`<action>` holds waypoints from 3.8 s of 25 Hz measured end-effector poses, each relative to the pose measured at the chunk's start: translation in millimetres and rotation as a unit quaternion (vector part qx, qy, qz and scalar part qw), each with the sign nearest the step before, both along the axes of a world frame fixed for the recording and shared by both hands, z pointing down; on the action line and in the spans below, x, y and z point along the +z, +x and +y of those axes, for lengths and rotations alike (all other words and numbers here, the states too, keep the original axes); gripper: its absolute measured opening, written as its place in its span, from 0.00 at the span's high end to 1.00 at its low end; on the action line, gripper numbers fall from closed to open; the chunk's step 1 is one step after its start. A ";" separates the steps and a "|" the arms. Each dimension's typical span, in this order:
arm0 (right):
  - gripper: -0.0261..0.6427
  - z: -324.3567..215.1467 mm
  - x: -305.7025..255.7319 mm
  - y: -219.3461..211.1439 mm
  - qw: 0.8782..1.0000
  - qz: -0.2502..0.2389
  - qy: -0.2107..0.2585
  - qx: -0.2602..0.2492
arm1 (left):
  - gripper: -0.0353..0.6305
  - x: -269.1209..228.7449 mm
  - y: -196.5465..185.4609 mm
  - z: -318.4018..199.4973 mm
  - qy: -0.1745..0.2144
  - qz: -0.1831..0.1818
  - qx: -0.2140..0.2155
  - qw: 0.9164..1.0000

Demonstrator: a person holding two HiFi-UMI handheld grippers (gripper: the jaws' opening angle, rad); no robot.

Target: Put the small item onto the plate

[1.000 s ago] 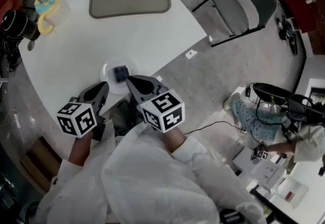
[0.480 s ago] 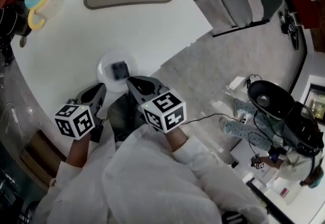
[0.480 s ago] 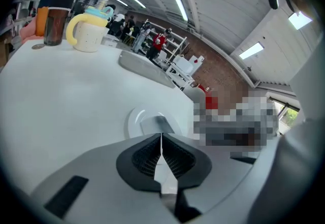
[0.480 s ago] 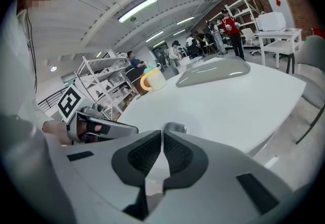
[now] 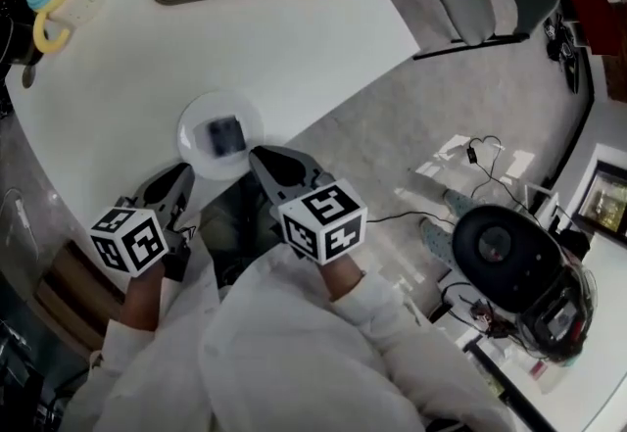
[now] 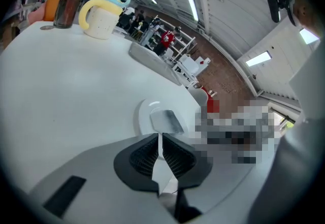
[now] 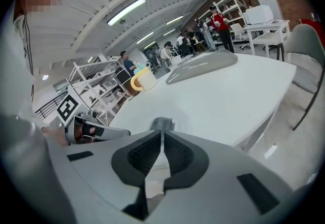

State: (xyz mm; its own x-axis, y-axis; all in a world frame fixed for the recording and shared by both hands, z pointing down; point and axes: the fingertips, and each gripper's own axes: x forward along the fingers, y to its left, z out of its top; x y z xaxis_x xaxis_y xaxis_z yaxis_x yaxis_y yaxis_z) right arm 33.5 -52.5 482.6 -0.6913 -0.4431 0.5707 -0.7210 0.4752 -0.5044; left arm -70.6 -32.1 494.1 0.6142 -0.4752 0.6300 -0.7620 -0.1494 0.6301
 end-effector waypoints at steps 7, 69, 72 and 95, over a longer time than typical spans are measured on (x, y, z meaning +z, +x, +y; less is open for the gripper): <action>0.95 -6.2 13.8 9.9 0.999 0.001 -0.013 0.033 | 0.93 11.8 -11.3 -2.4 -0.020 0.005 -0.028 0.999; 0.84 -7.2 41.9 11.3 0.994 0.047 -0.066 0.066 | 0.86 28.4 -11.8 -5.7 -0.065 0.025 -0.104 0.992; 0.84 -4.8 34.5 13.2 0.995 0.043 -0.059 0.070 | 0.86 21.3 -10.3 -3.6 -0.055 0.023 -0.098 0.993; 0.86 -35.0 -8.6 19.0 0.991 0.001 -0.008 0.136 | 0.86 -16.1 -6.1 -38.3 0.007 0.023 -0.042 0.999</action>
State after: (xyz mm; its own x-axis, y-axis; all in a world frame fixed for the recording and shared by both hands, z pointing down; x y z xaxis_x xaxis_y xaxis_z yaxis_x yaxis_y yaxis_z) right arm 52.5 -87.5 474.0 -0.5462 -0.6041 0.5803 -0.8223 0.2544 -0.5091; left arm -76.6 -70.4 478.0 0.6002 -0.5343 0.5952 -0.7424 -0.0954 0.6631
